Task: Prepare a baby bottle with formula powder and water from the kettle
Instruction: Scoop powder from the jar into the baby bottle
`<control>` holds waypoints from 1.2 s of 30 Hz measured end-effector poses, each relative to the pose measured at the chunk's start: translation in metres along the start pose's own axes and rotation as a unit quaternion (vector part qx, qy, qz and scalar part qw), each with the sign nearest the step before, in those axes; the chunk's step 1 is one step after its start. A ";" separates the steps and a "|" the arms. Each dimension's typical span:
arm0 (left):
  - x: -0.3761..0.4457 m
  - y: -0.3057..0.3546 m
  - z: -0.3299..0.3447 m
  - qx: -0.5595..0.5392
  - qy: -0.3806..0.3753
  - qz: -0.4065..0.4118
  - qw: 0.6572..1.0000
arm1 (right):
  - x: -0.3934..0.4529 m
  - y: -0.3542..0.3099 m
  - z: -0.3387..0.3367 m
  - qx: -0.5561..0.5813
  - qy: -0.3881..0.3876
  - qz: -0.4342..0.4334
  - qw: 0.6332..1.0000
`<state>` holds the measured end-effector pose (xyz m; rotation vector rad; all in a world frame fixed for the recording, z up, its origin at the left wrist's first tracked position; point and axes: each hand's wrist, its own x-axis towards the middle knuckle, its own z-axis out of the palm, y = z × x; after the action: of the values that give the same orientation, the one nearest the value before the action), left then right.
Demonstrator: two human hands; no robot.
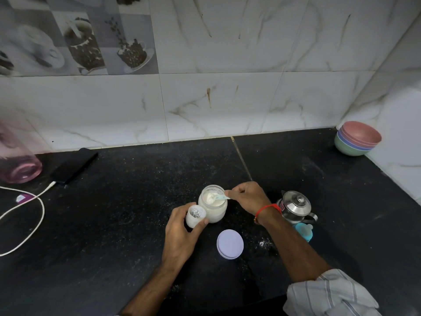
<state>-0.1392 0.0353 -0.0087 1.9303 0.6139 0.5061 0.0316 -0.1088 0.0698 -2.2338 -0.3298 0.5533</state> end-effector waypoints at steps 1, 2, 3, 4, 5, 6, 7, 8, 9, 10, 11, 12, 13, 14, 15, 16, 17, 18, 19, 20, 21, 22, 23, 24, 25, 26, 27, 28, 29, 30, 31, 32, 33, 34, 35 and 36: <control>0.001 0.000 0.000 0.001 0.004 -0.001 1.000 | -0.002 0.001 0.000 0.023 0.002 0.008 1.000; 0.002 0.001 0.001 0.002 0.006 -0.002 1.000 | -0.004 0.002 0.000 0.041 0.005 0.013 0.999; 0.003 0.002 0.001 0.002 0.005 -0.005 1.000 | -0.005 0.003 0.000 0.057 0.010 0.015 0.998; 0.004 0.004 0.001 0.000 0.002 -0.008 1.000 | -0.006 0.005 0.000 0.071 0.015 0.016 0.997; 0.004 0.006 0.001 -0.003 -0.003 -0.010 1.000 | -0.006 0.006 0.001 0.081 0.021 0.014 0.996; 0.004 0.007 0.001 -0.006 -0.008 -0.012 1.000 | -0.006 0.007 0.001 0.089 0.028 0.011 0.996; 0.004 0.008 0.001 -0.009 -0.012 -0.014 1.000 | -0.006 0.007 0.002 0.093 0.038 0.006 0.995; 0.004 0.008 0.002 -0.012 -0.013 -0.016 1.000 | -0.006 0.006 0.002 0.093 0.049 -0.004 0.994; 0.004 0.009 0.003 -0.014 -0.012 -0.017 1.000 | -0.006 0.006 0.003 0.085 0.059 -0.019 0.994; 0.004 0.009 0.004 -0.015 -0.010 -0.018 1.000 | -0.005 0.006 0.004 0.059 0.067 -0.036 0.995; 0.004 0.009 0.005 -0.016 -0.008 -0.019 1.000 | -0.005 0.006 0.006 0.013 0.069 -0.051 0.996; 0.004 0.009 0.005 -0.018 -0.007 -0.020 1.000 | -0.006 0.007 0.007 -0.037 0.069 -0.059 0.995; 0.003 0.009 0.005 -0.021 -0.006 -0.019 1.000 | -0.006 0.008 0.008 -0.070 0.067 -0.058 0.994; 0.003 0.010 0.005 -0.022 -0.005 -0.018 1.000 | -0.006 0.009 0.009 -0.078 0.066 -0.053 0.993; 0.003 0.010 0.005 -0.023 -0.004 -0.017 1.000 | -0.005 0.011 0.009 -0.071 0.067 -0.048 0.994; 0.003 0.010 0.004 -0.025 -0.001 -0.017 1.000 | -0.005 0.011 0.009 -0.058 0.072 -0.045 0.995; 0.003 0.010 0.004 -0.027 0.003 -0.016 0.999 | -0.004 0.011 0.008 -0.042 0.078 -0.044 0.995; 0.003 0.011 0.003 -0.029 0.006 -0.015 0.999 | -0.004 0.011 0.007 -0.026 0.082 -0.041 0.995; 0.002 0.011 0.002 -0.030 0.008 -0.015 0.999 | -0.004 0.012 0.006 -0.014 0.083 -0.036 0.996; 0.002 0.011 0.002 -0.028 0.008 -0.014 0.999 | -0.005 0.012 0.005 -0.015 0.078 -0.031 0.996; 0.002 0.011 0.002 -0.026 0.008 -0.013 1.000 | -0.005 0.013 0.005 -0.029 0.069 -0.026 0.997; 0.001 0.011 0.001 -0.023 0.008 -0.012 1.000 | -0.006 0.013 0.006 -0.041 0.062 -0.024 0.997; 0.001 0.011 0.001 -0.021 0.009 -0.010 1.000 | -0.006 0.014 0.006 -0.041 0.059 -0.021 0.997; 0.001 0.010 0.001 -0.021 0.010 -0.008 1.000 | -0.005 0.014 0.007 -0.027 0.062 -0.019 0.998; 0.001 0.010 0.001 -0.023 0.010 -0.006 1.000 | -0.005 0.015 0.007 -0.008 0.066 -0.018 0.998; 0.001 0.010 0.002 -0.025 0.010 -0.005 1.000 | -0.004 0.015 0.007 0.008 0.071 -0.016 0.997; 0.001 0.011 0.002 -0.026 0.009 -0.005 1.000 | -0.004 0.016 0.007 0.013 0.071 -0.015 0.997; 0.001 0.011 0.002 -0.025 0.008 -0.004 1.000 | -0.004 0.016 0.007 0.004 0.066 -0.013 0.998; 0.001 0.011 0.002 -0.024 0.007 -0.003 1.000 | -0.004 0.017 0.008 -0.006 0.058 -0.011 0.998; 0.001 0.012 0.001 -0.024 0.006 -0.002 1.000 | -0.005 0.018 0.008 -0.007 0.053 -0.005 0.999; 0.001 0.012 0.001 -0.026 0.007 -0.002 1.000 | -0.005 0.019 0.008 -0.002 0.049 -0.001 0.999; 0.001 0.012 0.001 -0.028 0.007 -0.002 1.000 | -0.005 0.019 0.008 0.003 0.048 0.001 0.999; 0.001 0.012 0.001 -0.027 0.007 -0.002 1.000 | -0.005 0.020 0.008 0.005 0.049 0.000 0.999; 0.002 0.012 0.001 -0.026 0.007 -0.001 1.000 | -0.006 0.020 0.008 0.007 0.048 -0.001 0.999; 0.002 0.012 0.001 -0.024 0.006 -0.001 1.000 | -0.006 0.020 0.008 0.012 0.047 -0.001 0.999; 0.002 0.013 0.001 -0.023 0.005 0.000 1.000 | -0.006 0.021 0.007 0.023 0.045 0.003 0.999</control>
<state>-0.1350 0.0315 0.0027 1.8855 0.6040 0.5257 0.0242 -0.1199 0.0516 -2.2088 -0.2624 0.4581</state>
